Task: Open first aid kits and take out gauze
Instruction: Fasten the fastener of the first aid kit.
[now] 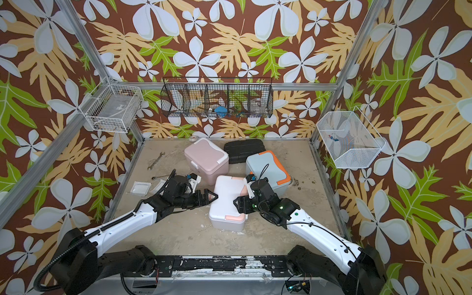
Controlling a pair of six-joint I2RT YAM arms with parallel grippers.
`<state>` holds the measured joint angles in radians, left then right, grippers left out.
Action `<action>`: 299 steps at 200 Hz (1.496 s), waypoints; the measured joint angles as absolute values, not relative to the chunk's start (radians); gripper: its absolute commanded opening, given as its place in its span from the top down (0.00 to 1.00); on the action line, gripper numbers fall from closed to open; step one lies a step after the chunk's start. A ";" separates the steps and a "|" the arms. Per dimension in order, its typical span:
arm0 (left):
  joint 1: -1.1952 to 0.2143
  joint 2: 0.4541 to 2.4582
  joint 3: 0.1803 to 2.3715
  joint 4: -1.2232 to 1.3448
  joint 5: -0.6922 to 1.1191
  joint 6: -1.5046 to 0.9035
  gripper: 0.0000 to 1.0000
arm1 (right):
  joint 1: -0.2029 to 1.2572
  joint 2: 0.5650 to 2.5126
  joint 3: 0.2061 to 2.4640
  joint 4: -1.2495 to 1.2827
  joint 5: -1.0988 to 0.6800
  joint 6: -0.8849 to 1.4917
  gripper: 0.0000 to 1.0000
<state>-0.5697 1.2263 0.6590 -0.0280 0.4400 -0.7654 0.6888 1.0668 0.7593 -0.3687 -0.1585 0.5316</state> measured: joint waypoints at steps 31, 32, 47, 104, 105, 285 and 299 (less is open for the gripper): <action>-0.565 1.259 0.628 0.072 0.518 -0.795 0.00 | 0.688 1.071 0.759 -0.363 -0.160 0.531 0.23; -0.565 1.259 0.628 0.073 0.519 -0.796 0.00 | 0.688 1.072 0.759 -0.363 -0.161 0.531 0.23; -0.565 1.261 0.621 0.098 0.541 -0.809 0.00 | 0.688 1.076 0.759 -0.357 -0.161 0.531 0.23; -0.553 1.230 0.612 0.145 0.584 -0.836 0.00 | 0.688 1.082 0.759 -0.348 -0.162 0.530 0.23; -0.553 1.230 0.612 0.145 0.585 -0.836 0.00 | 0.688 1.082 0.759 -0.348 -0.162 0.530 0.23; -0.524 1.150 0.602 0.096 0.581 -0.847 0.00 | 0.688 1.079 0.757 -0.344 -0.162 0.524 0.22; -0.524 1.151 0.616 0.061 0.562 -0.832 0.00 | 0.688 1.079 0.756 -0.344 -0.162 0.524 0.22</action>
<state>-0.5236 1.1507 0.6159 0.0612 0.5617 -0.8322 0.6884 1.0790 0.7563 -0.3443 -0.1619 0.5236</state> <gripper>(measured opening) 0.996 0.777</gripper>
